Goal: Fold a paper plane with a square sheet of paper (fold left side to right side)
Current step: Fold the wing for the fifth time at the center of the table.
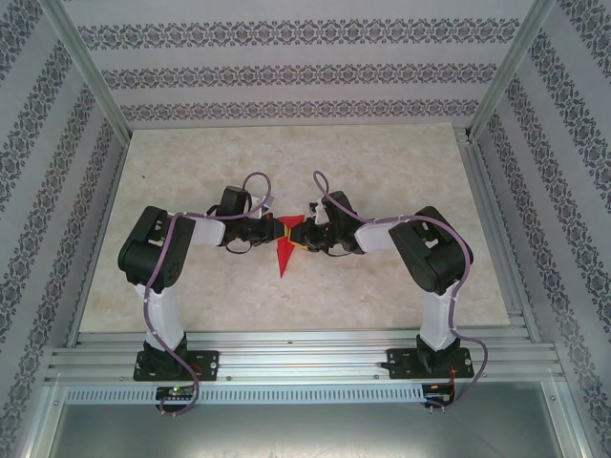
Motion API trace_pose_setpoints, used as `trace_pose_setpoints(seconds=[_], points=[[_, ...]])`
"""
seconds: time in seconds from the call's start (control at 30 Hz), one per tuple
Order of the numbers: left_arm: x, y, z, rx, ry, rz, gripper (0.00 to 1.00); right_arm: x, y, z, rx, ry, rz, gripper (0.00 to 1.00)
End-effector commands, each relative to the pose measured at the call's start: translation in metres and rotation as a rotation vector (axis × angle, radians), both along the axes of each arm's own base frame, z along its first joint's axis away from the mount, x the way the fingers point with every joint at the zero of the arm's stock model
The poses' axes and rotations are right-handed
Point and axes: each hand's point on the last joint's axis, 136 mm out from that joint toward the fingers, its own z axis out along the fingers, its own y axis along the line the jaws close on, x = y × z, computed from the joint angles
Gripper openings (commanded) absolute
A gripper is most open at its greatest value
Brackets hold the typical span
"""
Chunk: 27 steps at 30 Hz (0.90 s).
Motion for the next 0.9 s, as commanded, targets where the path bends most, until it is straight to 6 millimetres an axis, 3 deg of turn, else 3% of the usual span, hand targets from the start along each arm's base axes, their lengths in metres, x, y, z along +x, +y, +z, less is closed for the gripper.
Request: trace_pose_setpoints(seconds=[0.0, 0.2, 0.43, 0.87], points=[[0.004, 0.005, 0.009, 0.001, -0.037, -0.014, 0.00, 0.004, -0.008, 0.017, 0.025, -0.051, -0.007, 0.25], [0.005, 0.009, 0.011, 0.000, -0.043, -0.013, 0.00, 0.013, -0.025, 0.023, 0.015, -0.065, -0.035, 0.25], [0.008, 0.015, 0.021, -0.008, -0.066, -0.005, 0.00, 0.033, -0.039, 0.022, -0.049, -0.070, -0.073, 0.14], [0.011, 0.025, 0.018, 0.003, -0.061, 0.021, 0.00, 0.065, -0.029, 0.007, -0.086, -0.051, -0.114, 0.00]])
